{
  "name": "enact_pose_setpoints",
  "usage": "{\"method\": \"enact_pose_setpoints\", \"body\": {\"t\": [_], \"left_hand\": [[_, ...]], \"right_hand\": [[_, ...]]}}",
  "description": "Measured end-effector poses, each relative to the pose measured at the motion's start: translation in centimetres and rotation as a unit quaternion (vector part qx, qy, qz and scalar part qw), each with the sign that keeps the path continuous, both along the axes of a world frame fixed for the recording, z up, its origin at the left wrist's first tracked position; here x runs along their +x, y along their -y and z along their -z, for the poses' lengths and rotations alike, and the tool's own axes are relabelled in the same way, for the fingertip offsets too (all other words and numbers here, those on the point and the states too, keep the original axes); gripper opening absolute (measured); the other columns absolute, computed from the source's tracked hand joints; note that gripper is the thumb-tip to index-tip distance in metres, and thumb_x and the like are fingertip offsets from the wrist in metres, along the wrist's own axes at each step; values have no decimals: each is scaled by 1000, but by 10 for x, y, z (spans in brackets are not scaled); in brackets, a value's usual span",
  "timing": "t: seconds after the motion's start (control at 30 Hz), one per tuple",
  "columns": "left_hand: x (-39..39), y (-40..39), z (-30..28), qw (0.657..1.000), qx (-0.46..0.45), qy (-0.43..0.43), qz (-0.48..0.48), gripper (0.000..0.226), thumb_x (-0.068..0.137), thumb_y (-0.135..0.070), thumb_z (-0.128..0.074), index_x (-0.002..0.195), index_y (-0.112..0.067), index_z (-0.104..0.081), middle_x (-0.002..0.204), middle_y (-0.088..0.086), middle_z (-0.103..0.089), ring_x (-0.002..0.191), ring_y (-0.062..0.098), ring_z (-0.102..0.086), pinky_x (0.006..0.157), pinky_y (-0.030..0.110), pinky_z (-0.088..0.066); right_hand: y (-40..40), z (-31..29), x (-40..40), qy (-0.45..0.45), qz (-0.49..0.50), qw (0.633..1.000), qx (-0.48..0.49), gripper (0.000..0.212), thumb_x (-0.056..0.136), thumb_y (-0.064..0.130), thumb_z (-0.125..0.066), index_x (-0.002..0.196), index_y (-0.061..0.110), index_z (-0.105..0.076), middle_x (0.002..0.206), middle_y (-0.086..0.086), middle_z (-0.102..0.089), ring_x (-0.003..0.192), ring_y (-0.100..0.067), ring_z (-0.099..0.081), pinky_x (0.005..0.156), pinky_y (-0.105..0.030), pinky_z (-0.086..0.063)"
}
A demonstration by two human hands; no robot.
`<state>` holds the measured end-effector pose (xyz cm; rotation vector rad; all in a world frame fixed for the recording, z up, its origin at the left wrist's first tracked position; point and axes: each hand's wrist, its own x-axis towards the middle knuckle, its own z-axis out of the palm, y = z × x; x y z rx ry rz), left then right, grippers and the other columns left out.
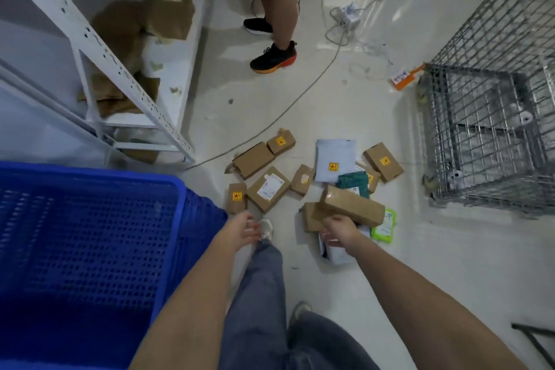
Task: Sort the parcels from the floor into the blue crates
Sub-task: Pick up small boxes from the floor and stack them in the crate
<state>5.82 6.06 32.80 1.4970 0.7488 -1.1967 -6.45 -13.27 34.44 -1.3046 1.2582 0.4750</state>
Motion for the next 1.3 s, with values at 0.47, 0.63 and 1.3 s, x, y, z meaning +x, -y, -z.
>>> {"method": "enact_pose_setpoints", "body": {"t": [0.47, 0.63, 1.3], "left_hand": [[144, 58, 71, 998, 41, -25, 50, 29, 93, -18, -48, 117, -2, -56, 81, 7, -59, 71, 18, -57, 66, 29, -50], [172, 77, 166, 985, 78, -12, 153, 33, 93, -25, -49, 121, -8, -55, 105, 8, -62, 84, 19, -59, 71, 29, -49], [163, 68, 539, 979, 175, -55, 84, 47, 92, -30, -51, 134, -9, -44, 133, 12, -49, 119, 29, -51, 83, 34, -50]], "right_hand": [[38, 69, 184, -39, -97, 994, -34, 26, 93, 26, -54, 106, 3, -57, 80, -8, -59, 61, -14, -53, 54, -23, -43], [57, 166, 224, -32, -150, 979, -131, 26, 92, 18, -50, 112, 3, -57, 96, -15, -60, 85, -25, -56, 67, -30, -42], [80, 559, 269, -86, -433, 876, -197, 49, 86, 28, -56, 130, 11, -42, 123, -12, -51, 104, -29, -54, 72, -32, -43]]}}
